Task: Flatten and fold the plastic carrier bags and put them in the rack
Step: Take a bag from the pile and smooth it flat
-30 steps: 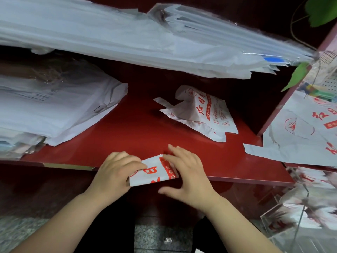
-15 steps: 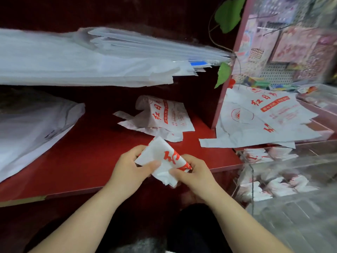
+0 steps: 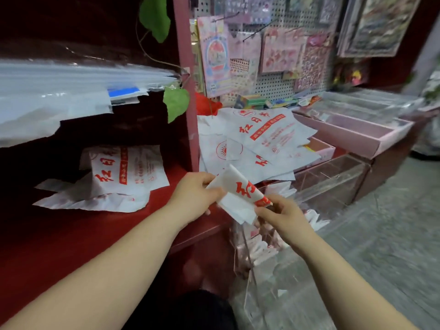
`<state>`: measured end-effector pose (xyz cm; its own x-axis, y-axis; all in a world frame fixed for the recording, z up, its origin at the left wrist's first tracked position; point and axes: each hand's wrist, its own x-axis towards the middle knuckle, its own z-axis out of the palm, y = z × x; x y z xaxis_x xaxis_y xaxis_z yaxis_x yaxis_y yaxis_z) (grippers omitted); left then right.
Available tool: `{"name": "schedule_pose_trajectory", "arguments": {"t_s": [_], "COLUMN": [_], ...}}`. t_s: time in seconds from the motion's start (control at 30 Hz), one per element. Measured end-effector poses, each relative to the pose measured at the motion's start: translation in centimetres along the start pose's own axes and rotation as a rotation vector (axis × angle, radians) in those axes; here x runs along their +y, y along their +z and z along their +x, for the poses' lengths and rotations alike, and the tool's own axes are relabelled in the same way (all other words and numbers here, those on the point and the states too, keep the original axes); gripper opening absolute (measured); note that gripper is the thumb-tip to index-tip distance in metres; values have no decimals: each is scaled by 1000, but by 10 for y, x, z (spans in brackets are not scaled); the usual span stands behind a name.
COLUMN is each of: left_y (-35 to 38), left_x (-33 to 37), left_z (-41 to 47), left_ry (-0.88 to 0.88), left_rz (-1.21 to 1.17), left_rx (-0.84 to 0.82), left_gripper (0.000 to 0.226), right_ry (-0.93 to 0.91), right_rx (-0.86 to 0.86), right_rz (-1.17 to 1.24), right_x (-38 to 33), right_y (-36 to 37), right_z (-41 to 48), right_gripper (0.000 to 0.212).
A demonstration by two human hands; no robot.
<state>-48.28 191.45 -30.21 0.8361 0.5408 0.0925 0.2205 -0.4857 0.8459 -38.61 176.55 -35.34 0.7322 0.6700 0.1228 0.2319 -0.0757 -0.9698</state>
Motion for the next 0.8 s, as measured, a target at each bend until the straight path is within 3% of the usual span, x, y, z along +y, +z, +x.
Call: {"name": "schedule_pose_trajectory", "arguments": {"t_s": [0.1,0.2,0.33,0.43,0.7,0.8], "left_y": [17,28,39,46,68,80], "left_x": [9,14,20,19,18,22], "left_z": [19,36,51,59,67,66], "left_ry": [41,47,71,88,114,145], "left_rz": [10,42,104,130,193,272], "left_rx": [75,186,245,256,230,193], "left_gripper": [9,14,22,15,5,14], "right_ry": [-57,-108,-129,-102,-93,-108], "right_rx": [120,179,113,40,33,57], "right_rz": [-99,-358,-723,-918,-840,-741], "right_x": [9,15,24,28,35,39], "right_y": [-27,-53,-68,-69,-84,-90], "right_z": [15,36,66,75,68,60], "right_gripper": [29,22,21,26,23,24]}}
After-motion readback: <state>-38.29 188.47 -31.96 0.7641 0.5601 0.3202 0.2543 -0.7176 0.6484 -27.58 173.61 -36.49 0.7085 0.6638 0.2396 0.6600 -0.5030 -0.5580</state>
